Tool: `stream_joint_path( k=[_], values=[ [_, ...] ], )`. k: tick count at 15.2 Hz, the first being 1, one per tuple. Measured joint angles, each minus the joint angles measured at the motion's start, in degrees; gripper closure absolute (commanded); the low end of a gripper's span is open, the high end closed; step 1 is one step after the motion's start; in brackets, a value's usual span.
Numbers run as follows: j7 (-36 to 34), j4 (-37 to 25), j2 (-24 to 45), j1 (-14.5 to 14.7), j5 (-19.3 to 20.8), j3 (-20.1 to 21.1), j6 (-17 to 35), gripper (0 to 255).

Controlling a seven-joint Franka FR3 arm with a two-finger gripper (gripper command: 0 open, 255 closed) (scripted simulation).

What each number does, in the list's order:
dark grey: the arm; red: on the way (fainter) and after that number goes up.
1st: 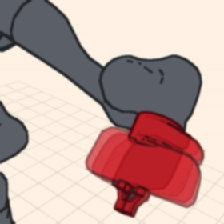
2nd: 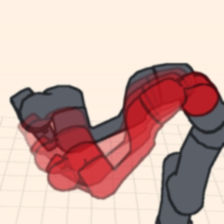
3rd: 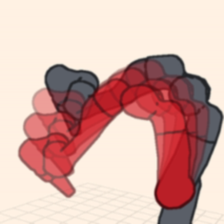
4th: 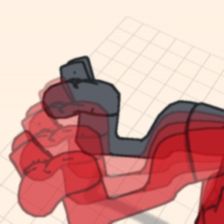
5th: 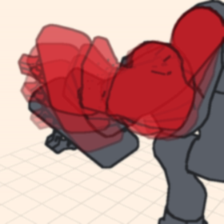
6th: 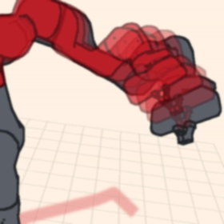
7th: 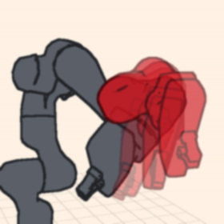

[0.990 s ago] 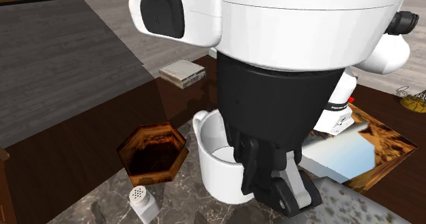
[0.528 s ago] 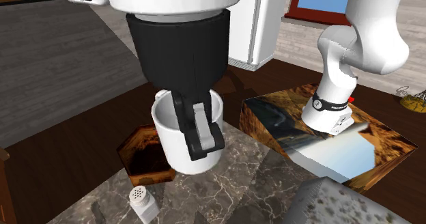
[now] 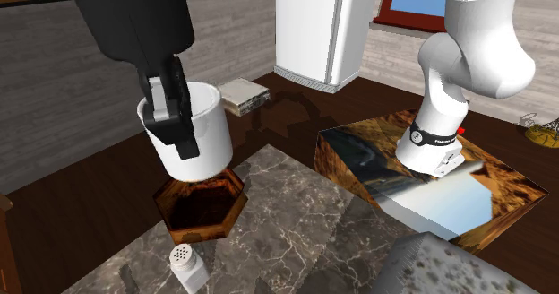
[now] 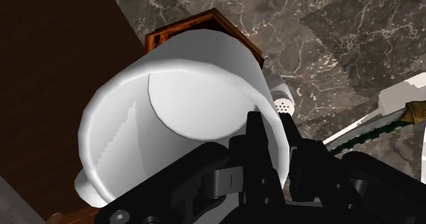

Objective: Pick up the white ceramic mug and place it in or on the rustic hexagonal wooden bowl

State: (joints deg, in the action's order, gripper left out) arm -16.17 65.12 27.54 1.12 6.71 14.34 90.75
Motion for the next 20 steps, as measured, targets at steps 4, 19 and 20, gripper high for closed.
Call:
stream_joint_path(
  k=[4, 19, 20],
  values=[
    [2.42, -6.06, 4.4, -0.96, 0.59, -0.84, -1.66, 255],
    [2.06, 8.2, 2.68, -2.27, 0.38, -0.88, 10.81, 255],
    [2.11, 8.54, 2.65, -2.33, 0.37, -0.89, 11.13, 255]
  ],
)
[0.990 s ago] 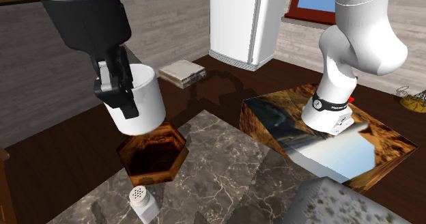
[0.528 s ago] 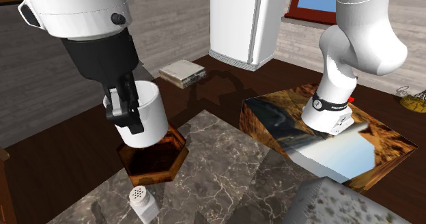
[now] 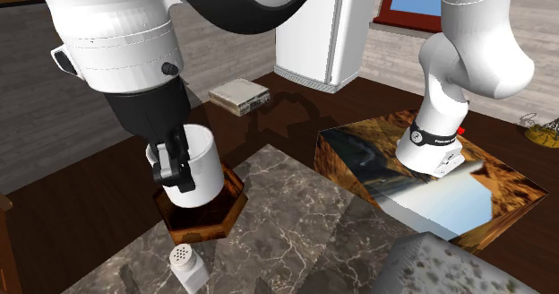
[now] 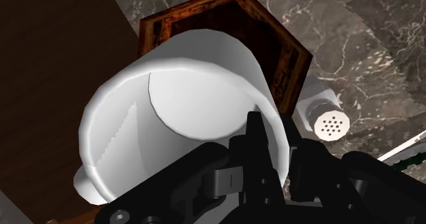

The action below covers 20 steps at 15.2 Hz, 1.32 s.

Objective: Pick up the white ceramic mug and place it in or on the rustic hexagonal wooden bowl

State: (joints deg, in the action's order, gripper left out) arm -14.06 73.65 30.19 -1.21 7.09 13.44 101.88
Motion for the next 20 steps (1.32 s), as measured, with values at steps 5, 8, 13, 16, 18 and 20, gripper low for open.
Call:
stream_joint_path(
  k=[5, 8, 13, 16, 18, 20],
  values=[
    [0.0, 0.25, 0.0, -0.03, 0.0, -0.01, 0.28, 255],
    [0.0, 0.24, 0.0, -0.03, 0.01, -0.01, 0.29, 0],
    [0.04, -0.89, 0.15, 0.06, 0.01, -0.01, -0.66, 0],
    [-0.06, -4.88, -0.21, 0.53, -0.08, 0.15, -4.94, 0],
    [0.21, -7.4, 0.44, 0.61, 0.0, 0.08, -6.79, 0],
    [0.26, -8.17, 0.72, 0.67, 0.04, 0.06, -7.32, 0]
  ],
)
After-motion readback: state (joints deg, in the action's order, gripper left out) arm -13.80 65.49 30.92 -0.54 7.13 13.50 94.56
